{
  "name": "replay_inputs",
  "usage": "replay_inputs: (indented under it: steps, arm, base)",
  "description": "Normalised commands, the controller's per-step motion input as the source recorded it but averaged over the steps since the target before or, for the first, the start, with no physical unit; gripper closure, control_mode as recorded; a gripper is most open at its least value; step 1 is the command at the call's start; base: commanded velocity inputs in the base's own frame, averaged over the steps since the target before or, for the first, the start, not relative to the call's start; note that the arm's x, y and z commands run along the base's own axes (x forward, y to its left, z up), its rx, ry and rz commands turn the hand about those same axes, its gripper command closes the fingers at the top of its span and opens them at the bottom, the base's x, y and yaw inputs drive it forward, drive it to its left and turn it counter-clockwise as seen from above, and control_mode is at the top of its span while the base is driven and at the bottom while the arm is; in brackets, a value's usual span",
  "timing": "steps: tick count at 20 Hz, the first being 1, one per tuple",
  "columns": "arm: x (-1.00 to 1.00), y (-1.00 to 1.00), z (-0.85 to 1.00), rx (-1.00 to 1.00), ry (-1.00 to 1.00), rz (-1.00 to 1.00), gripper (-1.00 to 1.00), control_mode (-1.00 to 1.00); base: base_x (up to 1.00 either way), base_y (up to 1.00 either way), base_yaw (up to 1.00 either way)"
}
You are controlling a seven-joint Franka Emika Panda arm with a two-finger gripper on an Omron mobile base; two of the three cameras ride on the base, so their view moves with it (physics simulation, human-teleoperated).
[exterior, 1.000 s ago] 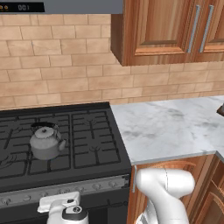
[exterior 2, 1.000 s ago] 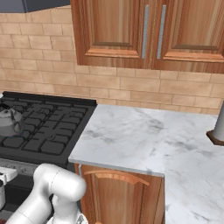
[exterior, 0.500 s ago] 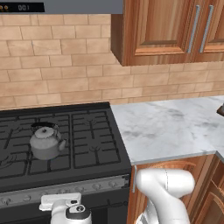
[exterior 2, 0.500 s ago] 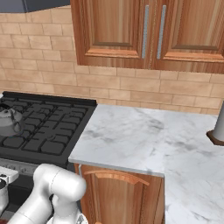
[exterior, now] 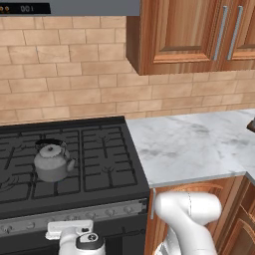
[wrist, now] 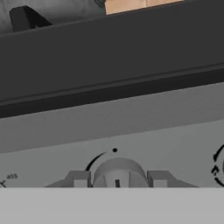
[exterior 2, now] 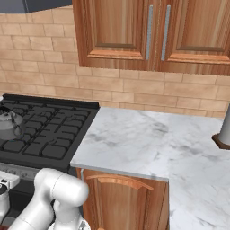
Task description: The kettle is done boiling. Turn off the stove, then wait for 300 timesteps before moving the kettle to the dining table.
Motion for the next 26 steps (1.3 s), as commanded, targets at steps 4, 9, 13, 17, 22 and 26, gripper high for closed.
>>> replay_inputs:
  steps: [4,9,13,17,22,26]
  arm:
    - [-0.46,0.0,0.0,0.07,-0.11,-0.01,-1.0,-1.0]
    - [-0.46,0.01,-0.01,0.03,-0.11,0.0,-1.0,-1.0]
    - [-0.52,0.0,0.0,0.0,-0.14,-0.01,-1.0,-1.0]
    - [-0.41,0.07,0.08,0.0,-0.13,-0.05,-1.0,-1.0]
    - [-0.1,0.04,0.33,0.0,-0.03,-0.1,-1.0,-1.0]
    - [-0.07,0.02,0.44,0.0,0.0,-0.12,-1.0,-1.0]
  base:
    - [0.0,0.0,0.0]
    - [0.0,0.0,0.0]
    - [0.0,0.0,0.0]
    - [0.0,0.0,0.0]
    - [0.0,0.0,0.0]
    - [0.0,0.0,0.0]
